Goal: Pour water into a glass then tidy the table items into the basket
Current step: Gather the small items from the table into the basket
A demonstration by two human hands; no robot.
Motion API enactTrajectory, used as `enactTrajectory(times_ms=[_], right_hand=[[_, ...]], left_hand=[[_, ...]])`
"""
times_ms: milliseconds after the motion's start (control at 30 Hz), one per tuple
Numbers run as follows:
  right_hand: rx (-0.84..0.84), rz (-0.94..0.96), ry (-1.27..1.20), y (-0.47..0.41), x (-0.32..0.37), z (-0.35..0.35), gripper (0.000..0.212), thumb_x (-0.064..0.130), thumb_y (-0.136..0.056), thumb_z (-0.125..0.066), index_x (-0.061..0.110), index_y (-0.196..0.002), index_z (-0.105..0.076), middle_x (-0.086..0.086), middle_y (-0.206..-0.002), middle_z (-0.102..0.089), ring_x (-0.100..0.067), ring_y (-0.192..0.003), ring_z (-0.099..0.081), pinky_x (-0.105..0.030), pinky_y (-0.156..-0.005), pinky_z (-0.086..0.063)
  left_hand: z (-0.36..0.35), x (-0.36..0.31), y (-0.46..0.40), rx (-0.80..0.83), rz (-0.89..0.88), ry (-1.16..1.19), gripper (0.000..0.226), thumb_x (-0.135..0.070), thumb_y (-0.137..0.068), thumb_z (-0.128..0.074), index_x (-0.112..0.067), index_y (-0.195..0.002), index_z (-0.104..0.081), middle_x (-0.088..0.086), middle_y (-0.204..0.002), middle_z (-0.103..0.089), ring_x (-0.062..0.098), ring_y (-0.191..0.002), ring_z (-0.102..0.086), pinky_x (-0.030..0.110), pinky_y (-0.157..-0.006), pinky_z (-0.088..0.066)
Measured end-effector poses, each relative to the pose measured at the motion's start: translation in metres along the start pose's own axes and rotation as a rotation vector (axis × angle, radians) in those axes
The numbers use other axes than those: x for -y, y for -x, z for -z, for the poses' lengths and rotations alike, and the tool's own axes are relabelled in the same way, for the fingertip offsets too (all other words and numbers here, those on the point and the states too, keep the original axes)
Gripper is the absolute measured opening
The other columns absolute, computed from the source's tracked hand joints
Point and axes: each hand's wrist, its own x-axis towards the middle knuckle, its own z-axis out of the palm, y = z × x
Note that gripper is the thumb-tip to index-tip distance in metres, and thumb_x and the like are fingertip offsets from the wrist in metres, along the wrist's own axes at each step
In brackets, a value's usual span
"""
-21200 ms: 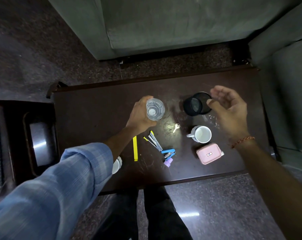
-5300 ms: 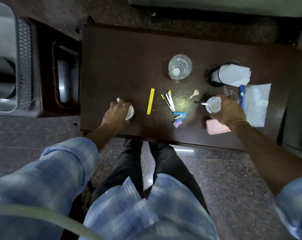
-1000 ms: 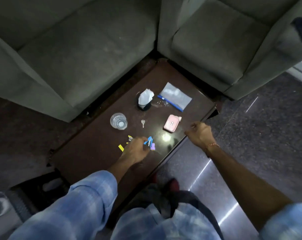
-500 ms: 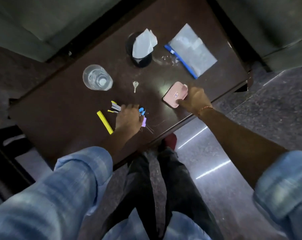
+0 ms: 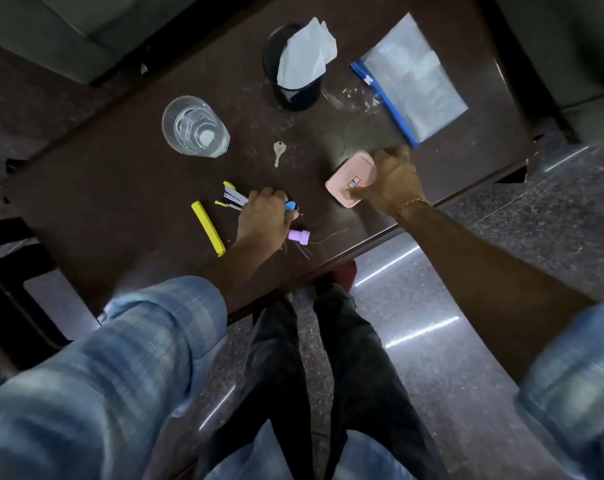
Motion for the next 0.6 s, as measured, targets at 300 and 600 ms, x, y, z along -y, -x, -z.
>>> enactTrajectory(times_ms=[300, 600], right_hand=[[-0.060, -0.159, -0.378, 0.003, 0.007, 0.008, 0.056, 0.036, -0.069, -0.085, 0.007, -0.111, -0.063, -0.006, -0.109, -0.069, -0.018, -0.093, -0.064, -0.026, -0.077, -0.053], [0.016, -0.229, -0.781, 0.057, 0.022, 0.053, 0.042, 0.032, -0.069, -0.086, 0.009, -0.101, -0.073, -0.003, -0.081, -0.070, -0.002, -0.057, -0.061, -0.019, -0.049, -0.049]], left_hand=[[0.005, 0.000, -0.012, -0.012, -0.137, -0.218, 0.035, -0.035, -0.091, -0.053, -0.002, -0.103, -0.060, 0.015, -0.102, -0.063, 0.030, -0.097, -0.059, 0.040, -0.077, -0.046], [0.071, -0.008, 0.031, -0.101, -0.157, -0.035, 0.032, -0.031, -0.088, -0.058, -0.002, -0.103, -0.063, 0.016, -0.099, -0.061, 0.034, -0.094, -0.058, 0.044, -0.076, -0.048]])
